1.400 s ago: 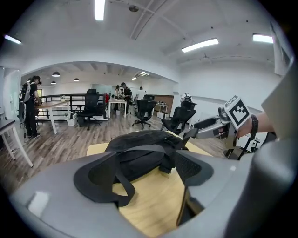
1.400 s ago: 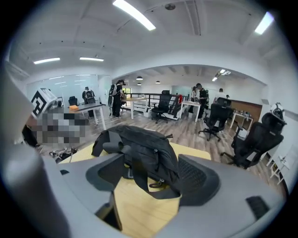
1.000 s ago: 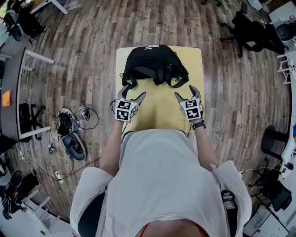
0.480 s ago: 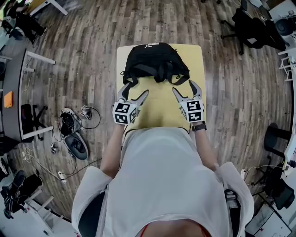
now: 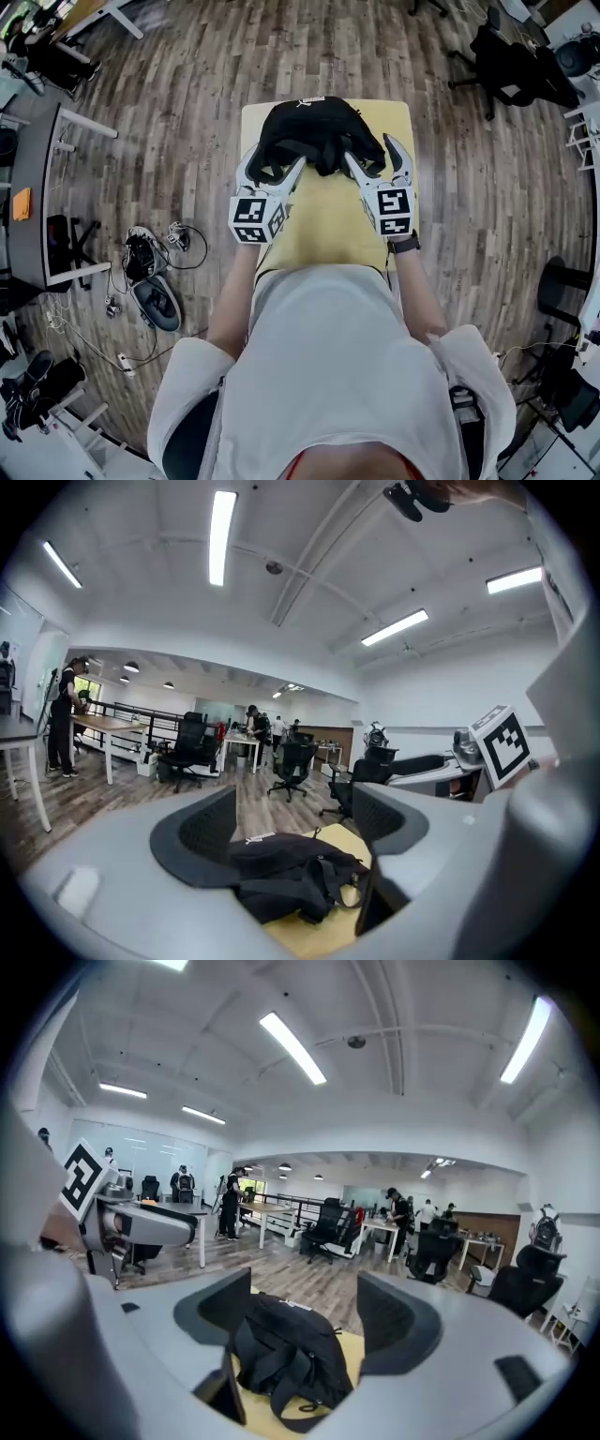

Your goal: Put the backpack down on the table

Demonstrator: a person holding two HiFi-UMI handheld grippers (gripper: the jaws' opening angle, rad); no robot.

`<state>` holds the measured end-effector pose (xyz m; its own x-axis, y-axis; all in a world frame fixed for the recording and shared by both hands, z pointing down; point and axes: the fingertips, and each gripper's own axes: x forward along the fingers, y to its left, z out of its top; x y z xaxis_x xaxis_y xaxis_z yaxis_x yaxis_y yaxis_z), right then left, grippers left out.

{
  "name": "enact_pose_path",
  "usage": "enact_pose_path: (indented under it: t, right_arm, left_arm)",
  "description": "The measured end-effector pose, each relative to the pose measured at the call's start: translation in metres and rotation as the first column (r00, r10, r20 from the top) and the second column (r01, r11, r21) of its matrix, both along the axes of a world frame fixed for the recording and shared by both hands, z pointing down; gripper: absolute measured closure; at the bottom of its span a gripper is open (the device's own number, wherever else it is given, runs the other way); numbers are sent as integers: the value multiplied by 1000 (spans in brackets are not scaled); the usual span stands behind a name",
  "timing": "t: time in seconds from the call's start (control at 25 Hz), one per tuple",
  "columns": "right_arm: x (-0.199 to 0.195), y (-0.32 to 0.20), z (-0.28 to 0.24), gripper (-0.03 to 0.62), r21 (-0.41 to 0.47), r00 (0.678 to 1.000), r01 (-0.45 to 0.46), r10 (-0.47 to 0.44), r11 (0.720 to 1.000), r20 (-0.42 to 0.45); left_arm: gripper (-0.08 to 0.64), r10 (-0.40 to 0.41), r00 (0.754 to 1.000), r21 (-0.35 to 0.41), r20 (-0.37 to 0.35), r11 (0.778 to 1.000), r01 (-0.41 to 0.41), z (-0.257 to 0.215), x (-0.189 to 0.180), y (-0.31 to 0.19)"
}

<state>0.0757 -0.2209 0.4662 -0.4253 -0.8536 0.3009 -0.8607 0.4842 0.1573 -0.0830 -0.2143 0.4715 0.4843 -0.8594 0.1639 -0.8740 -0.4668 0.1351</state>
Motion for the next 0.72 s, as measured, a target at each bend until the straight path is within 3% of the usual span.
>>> enact_pose_path:
  t: [0.36, 0.72]
  right_arm:
    - [-5, -34, -64, 270, 114, 994, -52, 41, 992, 101]
    - [-16, -48, -119, 272, 209, 986, -90, 58, 974, 155]
  left_arm:
    - [215, -88, 996, 63, 24, 994, 86, -54, -2, -40]
    - [269, -163, 986, 178, 28, 972, 155, -119, -2, -50]
